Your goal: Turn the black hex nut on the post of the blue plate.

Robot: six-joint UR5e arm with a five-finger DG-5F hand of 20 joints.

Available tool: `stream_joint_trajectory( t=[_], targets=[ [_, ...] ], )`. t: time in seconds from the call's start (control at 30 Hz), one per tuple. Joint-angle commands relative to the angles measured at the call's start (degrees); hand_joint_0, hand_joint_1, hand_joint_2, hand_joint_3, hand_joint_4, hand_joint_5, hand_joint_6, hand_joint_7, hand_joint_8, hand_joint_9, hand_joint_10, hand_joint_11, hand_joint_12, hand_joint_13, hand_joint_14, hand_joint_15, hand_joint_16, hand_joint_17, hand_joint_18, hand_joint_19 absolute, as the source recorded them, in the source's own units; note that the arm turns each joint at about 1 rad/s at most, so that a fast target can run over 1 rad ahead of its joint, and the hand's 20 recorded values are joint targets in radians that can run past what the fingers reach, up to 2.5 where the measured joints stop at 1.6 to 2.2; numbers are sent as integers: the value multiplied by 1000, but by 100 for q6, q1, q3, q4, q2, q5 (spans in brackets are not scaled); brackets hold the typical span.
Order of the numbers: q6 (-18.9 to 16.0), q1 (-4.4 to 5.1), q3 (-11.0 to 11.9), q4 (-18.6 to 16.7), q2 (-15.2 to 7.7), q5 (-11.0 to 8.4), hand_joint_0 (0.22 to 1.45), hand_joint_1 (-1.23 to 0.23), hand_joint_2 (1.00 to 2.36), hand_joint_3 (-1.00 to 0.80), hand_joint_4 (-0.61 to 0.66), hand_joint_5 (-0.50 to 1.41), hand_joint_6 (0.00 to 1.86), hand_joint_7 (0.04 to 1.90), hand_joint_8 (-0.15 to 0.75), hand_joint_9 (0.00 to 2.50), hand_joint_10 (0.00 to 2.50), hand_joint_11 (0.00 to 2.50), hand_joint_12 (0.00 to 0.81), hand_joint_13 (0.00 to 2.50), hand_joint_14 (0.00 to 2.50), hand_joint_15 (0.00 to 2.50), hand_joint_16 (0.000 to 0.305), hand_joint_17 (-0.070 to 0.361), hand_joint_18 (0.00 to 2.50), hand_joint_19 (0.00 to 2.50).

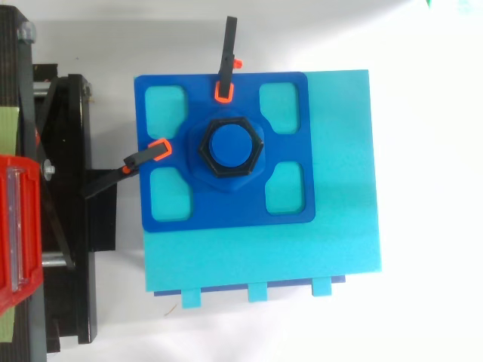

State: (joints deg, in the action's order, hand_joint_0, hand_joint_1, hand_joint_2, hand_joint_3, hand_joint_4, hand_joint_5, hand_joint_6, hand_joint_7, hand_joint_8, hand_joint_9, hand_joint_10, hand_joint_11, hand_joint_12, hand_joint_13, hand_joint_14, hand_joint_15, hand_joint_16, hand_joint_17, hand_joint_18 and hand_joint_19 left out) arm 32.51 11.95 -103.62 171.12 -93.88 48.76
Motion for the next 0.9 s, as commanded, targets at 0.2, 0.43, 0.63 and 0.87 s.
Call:
stream_joint_trajectory(
  t=[0.2, 0.43, 0.63, 0.87],
  targets=[
    [1, 0, 0, 0, 1, 2, 425, -461, 1000, -500, 71, -289, 502, 687, 134, 0, 0, 0, 328, 0, 0, 0, 47, 106, 0, 0],
    [1, 0, 0, 0, 1, 2, 423, -439, 1000, -500, 81, -286, 502, 689, 140, 0, 0, 0, 330, 0, 0, 0, 48, 109, 0, 0],
    [1, 0, 0, 0, 1, 2, 421, -395, 1000, -500, 85, -278, 502, 690, 141, 0, 0, 0, 327, 0, 0, 0, 49, 111, 0, 0],
    [1, 0, 0, 0, 1, 2, 418, -337, 1000, -500, 77, -262, 502, 690, 147, 0, 0, 0, 329, 0, 0, 0, 49, 109, 0, 0]
  ],
)
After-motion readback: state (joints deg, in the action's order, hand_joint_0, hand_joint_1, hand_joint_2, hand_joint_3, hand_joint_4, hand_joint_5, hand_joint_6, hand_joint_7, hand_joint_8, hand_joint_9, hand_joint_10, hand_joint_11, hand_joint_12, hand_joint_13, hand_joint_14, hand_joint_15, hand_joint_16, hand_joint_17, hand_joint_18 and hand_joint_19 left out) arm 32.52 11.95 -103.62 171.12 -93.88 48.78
